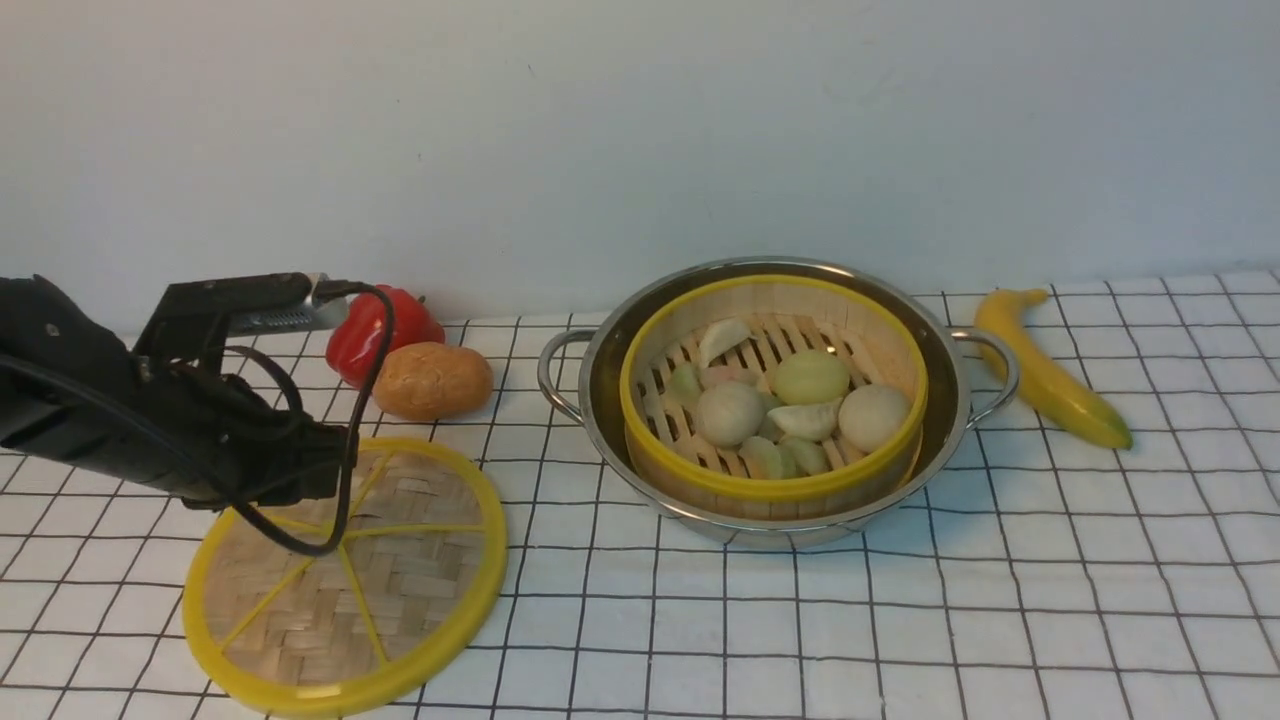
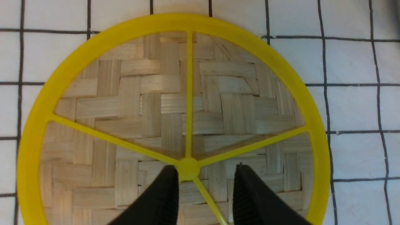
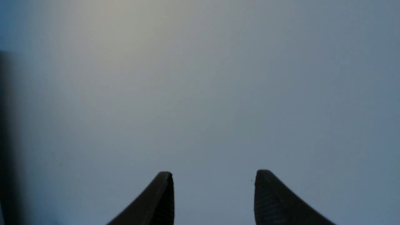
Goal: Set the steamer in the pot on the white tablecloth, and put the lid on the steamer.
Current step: 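Grasp the bamboo steamer lid lying on the table by its centre knob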
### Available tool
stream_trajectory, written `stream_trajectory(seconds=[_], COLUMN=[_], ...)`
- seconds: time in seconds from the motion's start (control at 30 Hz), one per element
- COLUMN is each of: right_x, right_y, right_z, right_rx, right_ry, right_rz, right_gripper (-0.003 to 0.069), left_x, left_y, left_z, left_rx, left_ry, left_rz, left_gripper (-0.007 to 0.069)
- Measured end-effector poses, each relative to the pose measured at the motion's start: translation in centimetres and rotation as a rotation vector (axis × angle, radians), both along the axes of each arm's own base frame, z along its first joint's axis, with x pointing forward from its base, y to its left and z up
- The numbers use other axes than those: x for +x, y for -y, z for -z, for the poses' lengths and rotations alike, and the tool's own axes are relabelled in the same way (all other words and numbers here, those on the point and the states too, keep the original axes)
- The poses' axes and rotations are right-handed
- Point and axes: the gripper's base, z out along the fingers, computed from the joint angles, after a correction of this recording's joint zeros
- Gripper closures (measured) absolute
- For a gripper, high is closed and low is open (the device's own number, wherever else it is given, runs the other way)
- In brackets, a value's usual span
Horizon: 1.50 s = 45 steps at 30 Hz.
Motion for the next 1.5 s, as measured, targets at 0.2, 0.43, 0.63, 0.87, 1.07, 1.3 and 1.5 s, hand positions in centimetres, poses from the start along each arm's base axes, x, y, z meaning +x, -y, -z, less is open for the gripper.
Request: stream_trajectory(seconds=[0.2,0.43,0.63,0.87,1.07,1.3,1.5], right_x=[-1.0,-1.3,-1.3,-1.3,-1.3,-1.3,-1.3], right_y=[0.2,0.2,0.1,0.1,0.1,0.1,0.1], right_z=[5.0,6.1,6.1,6.1,6.1,6.1,6.1], right_rx=[-0.039,-0.043,-0.038,-0.036,-0.036,-0.036,-0.036], right_ry=[-0.137,-0.162,-0.164,-0.164,-0.164,-0.164,-0.164], right_rz=[-0.002,-0.009,-0.023,-0.026,-0.026,-0.026,-0.026], right_gripper=[0.0294,0.0294,0.0294,0.0294,0.0294,0.0294,0.0294], left_x=[0.6,0.9,1.2,1.5,1.7,1.7,2.0], left_y=[-0.2,-0.2,-0.2,-0.2,-0.2,-0.2,-0.5], left_z=[1.1,2.1,3.6,4.1,5.2,5.0,2.5], left_rx=[0.020,0.023,0.021,0.012,0.006,0.004,0.067], left_ry=[-0.031,-0.057,-0.100,-0.095,-0.127,-0.121,-0.091], left_rz=[0.014,0.015,0.015,-0.002,-0.006,-0.004,0.063], left_gripper=[0.0382,0.0382,0.0382,0.0382,0.0433,0.0501,0.0501])
